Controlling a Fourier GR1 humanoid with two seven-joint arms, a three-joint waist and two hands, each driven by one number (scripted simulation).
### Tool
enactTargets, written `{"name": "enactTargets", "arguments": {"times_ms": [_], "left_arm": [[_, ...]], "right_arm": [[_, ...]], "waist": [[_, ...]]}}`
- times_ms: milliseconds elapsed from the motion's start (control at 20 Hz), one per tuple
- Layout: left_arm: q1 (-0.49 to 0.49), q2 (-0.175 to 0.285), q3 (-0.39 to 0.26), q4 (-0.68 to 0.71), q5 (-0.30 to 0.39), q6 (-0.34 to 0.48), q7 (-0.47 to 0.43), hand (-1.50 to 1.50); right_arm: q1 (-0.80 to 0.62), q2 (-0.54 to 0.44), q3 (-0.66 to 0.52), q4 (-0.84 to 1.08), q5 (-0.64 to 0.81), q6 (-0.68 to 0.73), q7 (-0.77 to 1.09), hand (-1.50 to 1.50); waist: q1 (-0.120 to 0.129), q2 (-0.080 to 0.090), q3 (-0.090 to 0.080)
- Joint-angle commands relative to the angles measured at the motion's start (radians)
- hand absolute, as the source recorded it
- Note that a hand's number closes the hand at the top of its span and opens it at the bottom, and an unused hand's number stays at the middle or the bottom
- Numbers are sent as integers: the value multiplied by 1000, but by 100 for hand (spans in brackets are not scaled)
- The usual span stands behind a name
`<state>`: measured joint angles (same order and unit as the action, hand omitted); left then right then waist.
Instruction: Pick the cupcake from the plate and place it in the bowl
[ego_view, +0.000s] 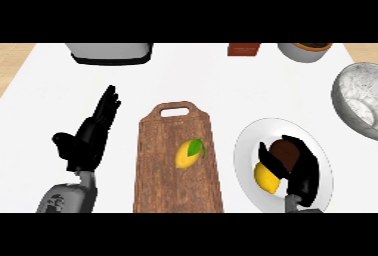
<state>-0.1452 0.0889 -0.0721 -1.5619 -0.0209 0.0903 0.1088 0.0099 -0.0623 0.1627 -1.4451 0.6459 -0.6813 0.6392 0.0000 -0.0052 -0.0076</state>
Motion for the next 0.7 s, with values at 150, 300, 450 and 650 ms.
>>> {"name": "enactTargets", "arguments": {"times_ms": [150,300,450,650], "left_arm": [[53,-11,-9,-62,-4,-15,18,0],[5,-16,0,17,-14,-5,-19,0],[25,-19,-19,17,-19,-13,-22,0],[15,-7,-4,7,-22,-6,-11,0]], "right_arm": [[2,53,48,25,33,1,-53,150],[-4,-29,86,18,-120,130,-212,150],[-1,-125,239,-82,-192,388,-351,150],[53,-249,358,-187,-277,597,-557,150]], "waist": [[1,4,8],[-2,5,9],[15,-3,11],[7,-11,13]]}}
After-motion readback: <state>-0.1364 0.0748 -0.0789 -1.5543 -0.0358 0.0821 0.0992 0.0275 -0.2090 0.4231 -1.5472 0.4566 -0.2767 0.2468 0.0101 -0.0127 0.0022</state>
